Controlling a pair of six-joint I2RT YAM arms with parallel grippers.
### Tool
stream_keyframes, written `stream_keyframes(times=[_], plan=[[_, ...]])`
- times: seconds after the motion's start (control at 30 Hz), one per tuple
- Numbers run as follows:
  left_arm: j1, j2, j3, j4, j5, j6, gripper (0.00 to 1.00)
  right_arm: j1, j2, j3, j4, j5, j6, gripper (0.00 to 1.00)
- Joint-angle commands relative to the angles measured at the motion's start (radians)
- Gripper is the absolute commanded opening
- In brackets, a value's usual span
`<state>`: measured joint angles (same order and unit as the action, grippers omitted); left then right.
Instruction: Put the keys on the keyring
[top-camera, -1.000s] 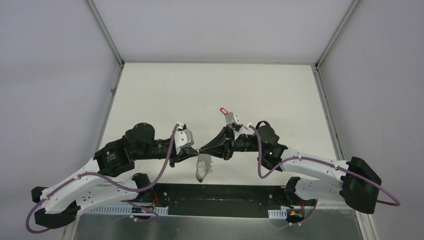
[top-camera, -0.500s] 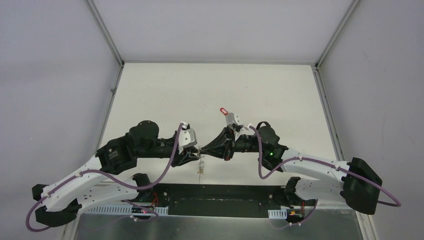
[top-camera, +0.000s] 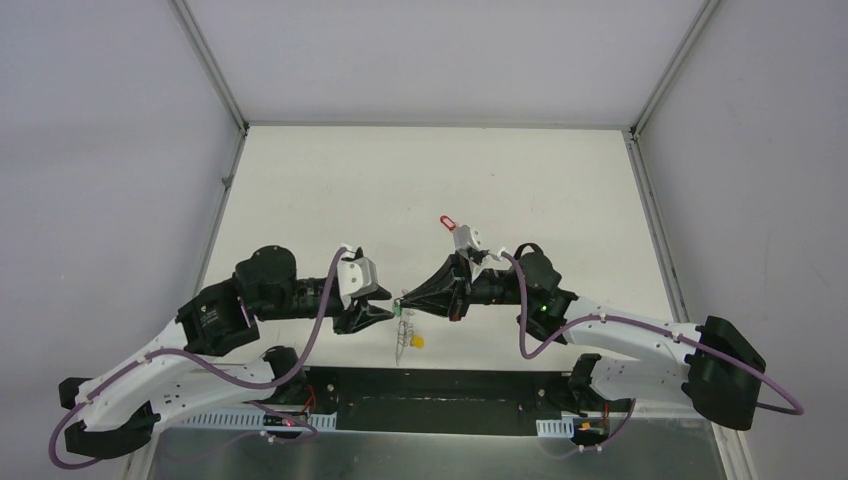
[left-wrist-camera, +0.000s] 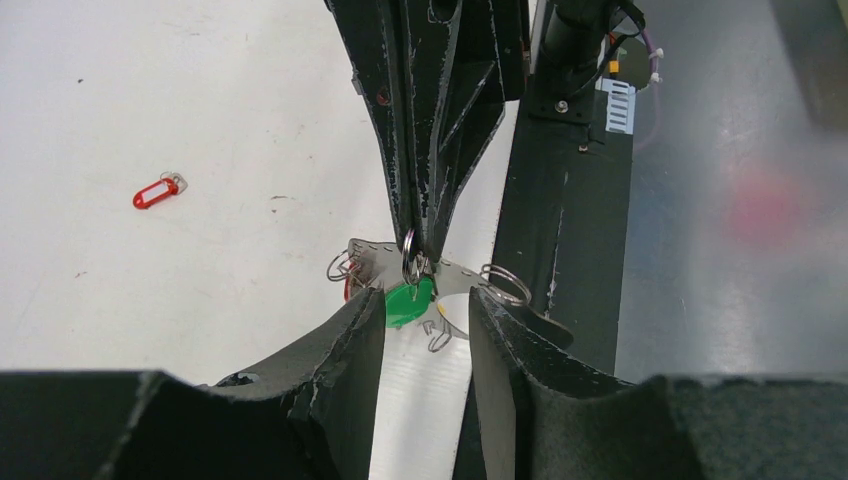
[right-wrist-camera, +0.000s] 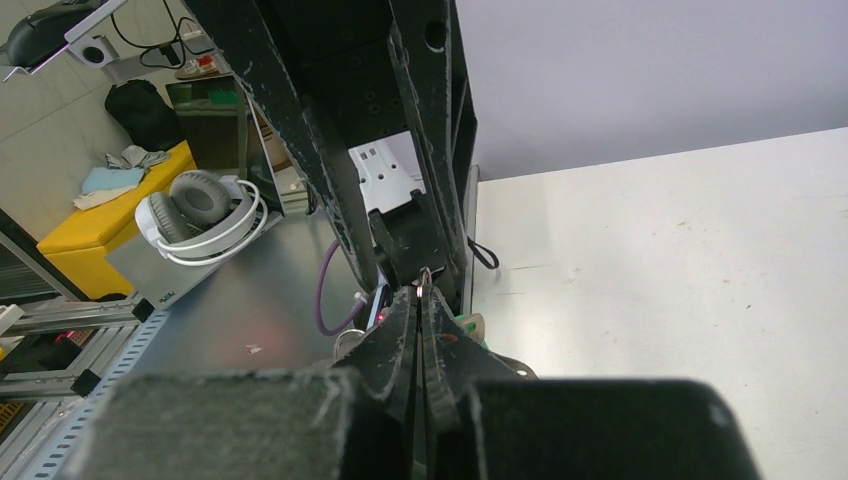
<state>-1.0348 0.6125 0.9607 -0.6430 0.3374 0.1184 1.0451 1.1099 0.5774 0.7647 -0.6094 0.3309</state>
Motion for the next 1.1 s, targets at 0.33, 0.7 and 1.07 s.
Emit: stream_keyframes(times=[0.33,0.7,1.07], plan=[[-0.007,0.073,0.058,0.060,-0.003,-0.032,0.23,0.006,-0.036,0.028,0.059,-0.009,-0.010,0.00],[-0.007,0.077,0.062,0.065,-0.022,-0.054,0.00,0.006,-0.033,0.028,0.054,-0.012,-0.010,0.00],[-0.007,0.090,0.150,-0.049,-0.083,-0.021,0.00,0.006,-0.074,0.020,0.003,0.030,-0.033,0.57]])
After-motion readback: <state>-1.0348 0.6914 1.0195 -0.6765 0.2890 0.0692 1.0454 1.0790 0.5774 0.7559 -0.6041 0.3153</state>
